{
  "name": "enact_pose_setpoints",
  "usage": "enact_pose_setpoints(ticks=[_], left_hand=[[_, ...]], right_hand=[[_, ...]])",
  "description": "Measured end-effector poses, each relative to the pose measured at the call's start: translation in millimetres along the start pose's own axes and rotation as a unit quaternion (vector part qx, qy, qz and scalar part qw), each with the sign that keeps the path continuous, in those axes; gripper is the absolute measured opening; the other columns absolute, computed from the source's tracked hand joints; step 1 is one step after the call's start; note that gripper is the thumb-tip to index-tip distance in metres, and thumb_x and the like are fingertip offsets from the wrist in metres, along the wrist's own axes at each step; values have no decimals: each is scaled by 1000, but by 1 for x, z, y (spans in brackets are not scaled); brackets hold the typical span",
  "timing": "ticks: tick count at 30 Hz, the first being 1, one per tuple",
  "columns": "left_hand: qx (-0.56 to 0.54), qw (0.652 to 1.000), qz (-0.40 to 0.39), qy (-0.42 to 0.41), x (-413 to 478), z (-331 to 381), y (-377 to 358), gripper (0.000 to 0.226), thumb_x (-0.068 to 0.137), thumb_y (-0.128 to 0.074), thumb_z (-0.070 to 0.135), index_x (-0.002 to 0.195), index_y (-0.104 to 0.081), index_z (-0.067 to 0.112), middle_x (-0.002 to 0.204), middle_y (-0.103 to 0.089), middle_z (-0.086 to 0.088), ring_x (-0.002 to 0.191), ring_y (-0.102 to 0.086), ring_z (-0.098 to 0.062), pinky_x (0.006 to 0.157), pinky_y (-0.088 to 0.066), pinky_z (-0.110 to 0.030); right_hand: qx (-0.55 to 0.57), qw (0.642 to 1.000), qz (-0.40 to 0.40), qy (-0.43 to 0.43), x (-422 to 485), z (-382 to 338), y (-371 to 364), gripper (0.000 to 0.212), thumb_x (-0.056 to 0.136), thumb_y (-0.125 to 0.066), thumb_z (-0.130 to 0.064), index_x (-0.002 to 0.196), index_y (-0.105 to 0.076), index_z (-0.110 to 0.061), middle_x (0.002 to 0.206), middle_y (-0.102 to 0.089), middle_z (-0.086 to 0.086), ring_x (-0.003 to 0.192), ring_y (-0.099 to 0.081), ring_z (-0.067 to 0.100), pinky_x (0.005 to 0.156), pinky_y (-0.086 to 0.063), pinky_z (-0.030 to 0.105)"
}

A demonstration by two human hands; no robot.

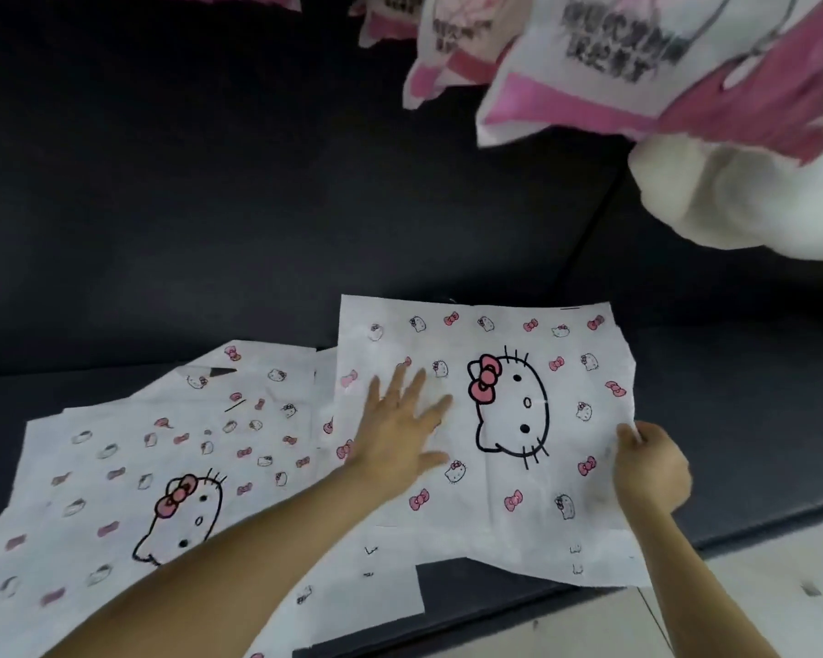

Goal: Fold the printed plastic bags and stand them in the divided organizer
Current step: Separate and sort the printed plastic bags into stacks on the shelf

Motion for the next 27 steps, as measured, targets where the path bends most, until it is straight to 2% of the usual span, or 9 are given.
enact_pose_setpoints(ticks=[3, 5, 7, 11, 14, 16, 18, 22, 27], left_hand=[[-1, 997, -75, -16, 2, 13, -28, 72, 95, -32, 62, 153, -1, 32, 160, 13, -11, 145, 17, -37, 116, 5, -56], [-1, 997, -82, 2, 7, 13, -38, 71, 95, -31, 62, 153, 0, 33, 160, 13, -10, 144, 16, -38, 116, 3, -57], [16, 997, -71, 7, 10, 13, -42, 71, 96, -30, 61, 153, 0, 33, 160, 12, -10, 144, 14, -39, 116, 2, -58], [3, 998, -62, 0, 7, 10, -33, 69, 97, -33, 58, 153, -3, 31, 161, 8, -9, 145, 12, -37, 118, 1, -52], [-81, 997, -8, 14, -11, -4, -29, 66, 97, -34, 57, 153, -14, 30, 161, -1, -10, 147, 5, -33, 118, 1, -42], [-151, 986, 68, 33, -39, -21, -26, 66, 92, -31, 60, 144, -42, 21, 154, -29, -15, 143, -24, -36, 115, -12, -42], [-139, 976, 157, 62, -80, -54, -34, 67, 93, -27, 60, 121, -65, 13, 132, -57, -16, 124, -52, -36, 106, -32, -43], [-92, 948, 204, 225, -174, -145, -52, 66, 97, -29, 54, 104, -71, 4, 114, -65, -19, 105, -60, -39, 93, -47, -47], [-51, 874, 79, 476, -269, -232, -76, 48, 85, -69, 35, 110, -64, -4, 110, -60, -32, 101, -56, -52, 87, -46, -60]], right_hand=[[-137, 987, 18, 83, -15, 2, -12, 49, 93, -54, -36, 134, -50, -9, 128, -55, 23, 111, -51, 43, 92, -36, 49], [-184, 962, 48, 194, -27, -3, -19, 51, 95, -54, -35, 139, -47, -11, 137, -47, 26, 122, -46, 46, 104, -23, 54], [-197, 944, 46, 262, -36, -4, -30, 50, 94, -45, -39, 136, -51, -13, 136, -49, 27, 123, -48, 46, 107, -20, 56], [-207, 952, -52, 220, -44, -1, -43, 65, 91, -20, -50, 136, -52, -17, 135, -52, 24, 128, -43, 46, 107, -23, 62], [-153, 961, -4, 230, -62, -23, -32, 60, 92, -28, -44, 128, -58, -5, 126, -58, 27, 117, -53, 46, 103, -30, 61], [-89, 952, 45, 290, -93, -42, -29, 49, 92, -38, -38, 113, -65, -2, 115, -65, 23, 103, -63, 41, 96, -41, 55], [-23, 931, 24, 362, -140, -60, -37, 44, 92, -42, -35, 106, -68, -4, 110, -68, 17, 97, -65, 37, 93, -46, 49], [9, 868, -77, 491, -236, -85, -72, 45, 94, -41, -39, 108, -69, -6, 113, -68, 12, 104, -64, 32, 97, -44, 50], [-111, 824, -205, 517, -309, -106, -124, 75, 99, -13, -54, 124, -62, -4, 128, -61, 16, 120, -56, 35, 104, -26, 51]])
Point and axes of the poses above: each hand's wrist, its own x-axis towards the middle knuckle, its own y-axis out of the back of the hand, z = x × y, the point moved 3 cm from there along x, towards the middle knuckle
